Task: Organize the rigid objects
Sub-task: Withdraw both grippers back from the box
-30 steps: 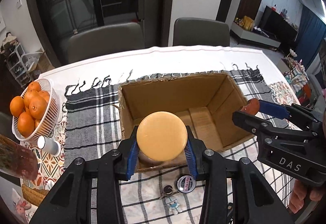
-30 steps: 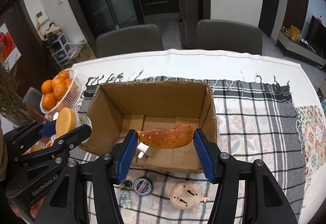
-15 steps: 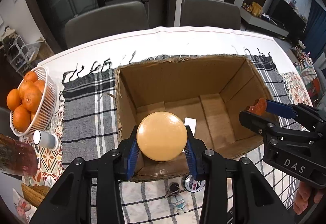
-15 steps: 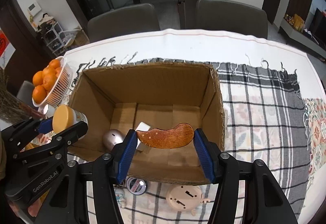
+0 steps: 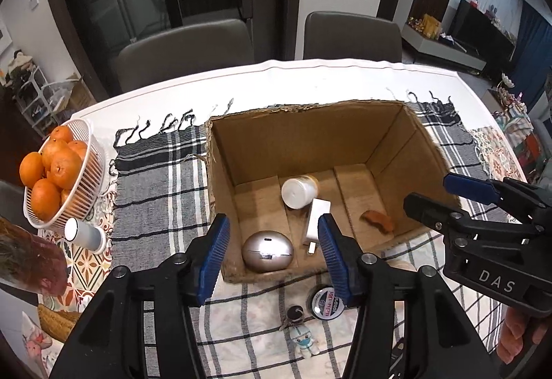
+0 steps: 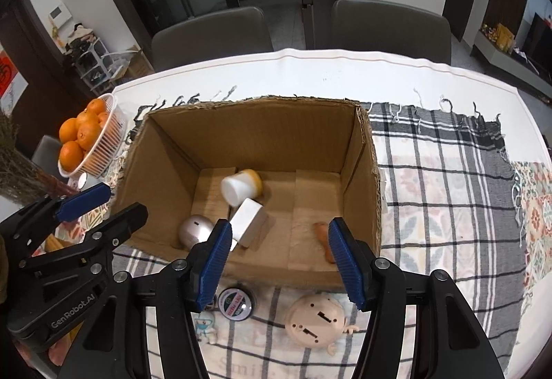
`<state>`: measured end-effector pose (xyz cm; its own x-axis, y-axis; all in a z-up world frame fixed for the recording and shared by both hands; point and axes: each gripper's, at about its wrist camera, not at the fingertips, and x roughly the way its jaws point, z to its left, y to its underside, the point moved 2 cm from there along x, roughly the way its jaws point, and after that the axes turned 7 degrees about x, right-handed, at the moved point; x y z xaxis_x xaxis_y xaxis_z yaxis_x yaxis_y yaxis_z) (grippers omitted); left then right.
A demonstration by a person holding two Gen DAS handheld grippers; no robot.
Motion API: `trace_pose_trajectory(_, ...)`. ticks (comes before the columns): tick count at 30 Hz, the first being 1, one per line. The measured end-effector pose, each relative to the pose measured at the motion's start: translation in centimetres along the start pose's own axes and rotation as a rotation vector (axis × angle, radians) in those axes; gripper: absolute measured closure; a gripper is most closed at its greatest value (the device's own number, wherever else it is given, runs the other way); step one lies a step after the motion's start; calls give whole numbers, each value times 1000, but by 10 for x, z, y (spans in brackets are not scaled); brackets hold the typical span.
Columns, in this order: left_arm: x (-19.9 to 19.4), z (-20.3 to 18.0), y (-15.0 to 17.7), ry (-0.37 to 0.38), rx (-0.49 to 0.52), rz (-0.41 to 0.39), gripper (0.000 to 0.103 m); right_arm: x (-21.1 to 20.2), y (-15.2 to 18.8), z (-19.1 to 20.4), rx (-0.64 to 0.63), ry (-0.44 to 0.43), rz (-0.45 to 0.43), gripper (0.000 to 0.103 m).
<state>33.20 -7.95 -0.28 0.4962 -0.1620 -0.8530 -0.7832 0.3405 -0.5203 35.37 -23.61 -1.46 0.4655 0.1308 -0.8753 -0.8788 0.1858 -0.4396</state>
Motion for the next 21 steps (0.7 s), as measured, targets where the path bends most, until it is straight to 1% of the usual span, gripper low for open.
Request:
trace_pose_trajectory(6,-18,-5,11,6,12,-43,51,-23,11,4,-6,8,-51,43)
trace_pose_trajectory(13,-41,-15,23,9,37,-93,50,-45,25,2,-2,15,-90,42)
trace_pose_trajectory(16,-48,-20,29,7,46,-111,46,-52,33,0,2,17,-105,35)
trace_pose_trajectory(21,-54,-27,39,14,65,-117,44,-60,46,-2,1,19,-105,33)
